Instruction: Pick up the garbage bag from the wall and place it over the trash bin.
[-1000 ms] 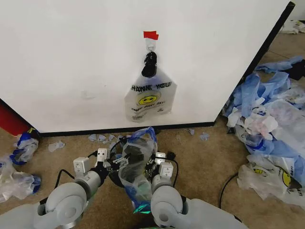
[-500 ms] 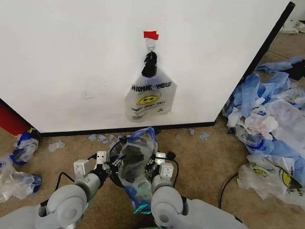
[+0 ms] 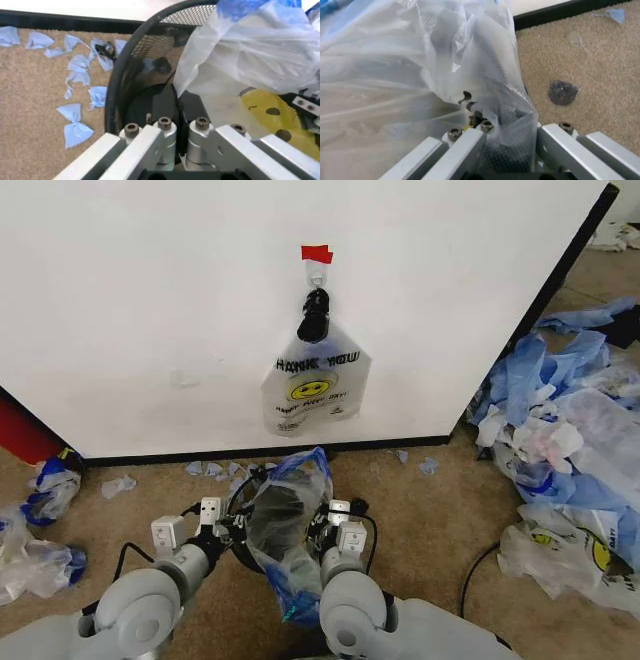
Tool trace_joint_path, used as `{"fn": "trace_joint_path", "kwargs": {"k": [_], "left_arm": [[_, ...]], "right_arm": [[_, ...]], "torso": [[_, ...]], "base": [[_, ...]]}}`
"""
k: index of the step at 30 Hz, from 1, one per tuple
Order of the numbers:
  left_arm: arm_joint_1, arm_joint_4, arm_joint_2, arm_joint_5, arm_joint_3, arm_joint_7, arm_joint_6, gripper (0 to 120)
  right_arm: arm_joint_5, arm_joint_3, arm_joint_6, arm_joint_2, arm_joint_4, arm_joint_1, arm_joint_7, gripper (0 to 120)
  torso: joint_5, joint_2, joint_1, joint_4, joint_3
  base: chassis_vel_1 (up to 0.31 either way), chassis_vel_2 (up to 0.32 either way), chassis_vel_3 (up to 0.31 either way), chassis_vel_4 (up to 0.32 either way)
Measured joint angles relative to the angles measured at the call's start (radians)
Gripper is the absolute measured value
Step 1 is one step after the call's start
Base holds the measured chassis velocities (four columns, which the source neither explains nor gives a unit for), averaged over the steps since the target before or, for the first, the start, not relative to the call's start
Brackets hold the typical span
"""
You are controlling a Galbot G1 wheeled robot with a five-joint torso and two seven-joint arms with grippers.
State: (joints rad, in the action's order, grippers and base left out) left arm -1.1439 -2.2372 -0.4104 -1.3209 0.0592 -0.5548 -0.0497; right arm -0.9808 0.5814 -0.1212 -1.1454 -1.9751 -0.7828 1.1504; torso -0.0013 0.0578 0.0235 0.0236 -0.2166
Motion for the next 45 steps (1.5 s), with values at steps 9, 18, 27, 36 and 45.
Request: {"fn": "trace_joint_path", "kwargs": {"k": [9, 18, 27, 36, 45], "left_arm": [[-0.065, -0.02, 0.037, 0.014, -0.061, 0.004, 0.019, 0], [-0.103, -0.024, 0.064, 0.03, -0.109, 0.009, 0.028, 0], [-0.108, -0.033, 0.073, 0.033, -0.121, 0.008, 0.032, 0], [-0.124, -0.021, 0.081, 0.052, -0.133, 0.008, 0.041, 0], [-0.123, 0.001, 0.096, 0.055, -0.139, 0.009, 0.046, 0]], "right_arm": [[-0.012, -0.008, 0.01, 0.003, -0.022, -0.002, -0.013, 0], [-0.021, -0.014, 0.011, 0.019, -0.043, -0.005, -0.019, 0], [-0.005, -0.021, 0.012, 0.037, -0.042, -0.027, -0.034, 0], [-0.006, -0.037, 0.016, 0.054, -0.058, -0.039, -0.044, 0], [-0.014, -0.053, 0.021, 0.074, -0.083, -0.058, -0.06, 0]], "torso": [[0.0, 0.0, 0.0, 0.0001, 0.0], [0.0, 0.0, 0.0, 0.0001, 0.0], [0.0001, 0.0, 0.0, 0.0001, 0.0], [0.0, 0.0, 0.0, 0.0, 0.0], [0.0, 0.0, 0.0, 0.0001, 0.0]], "base": [[0.0, 0.0, 0.0, 0.0], [0.0, 0.0, 0.0, 0.0], [0.0, 0.0, 0.0, 0.0], [0.0, 0.0, 0.0, 0.0], [0.0, 0.0, 0.0, 0.0]]}}
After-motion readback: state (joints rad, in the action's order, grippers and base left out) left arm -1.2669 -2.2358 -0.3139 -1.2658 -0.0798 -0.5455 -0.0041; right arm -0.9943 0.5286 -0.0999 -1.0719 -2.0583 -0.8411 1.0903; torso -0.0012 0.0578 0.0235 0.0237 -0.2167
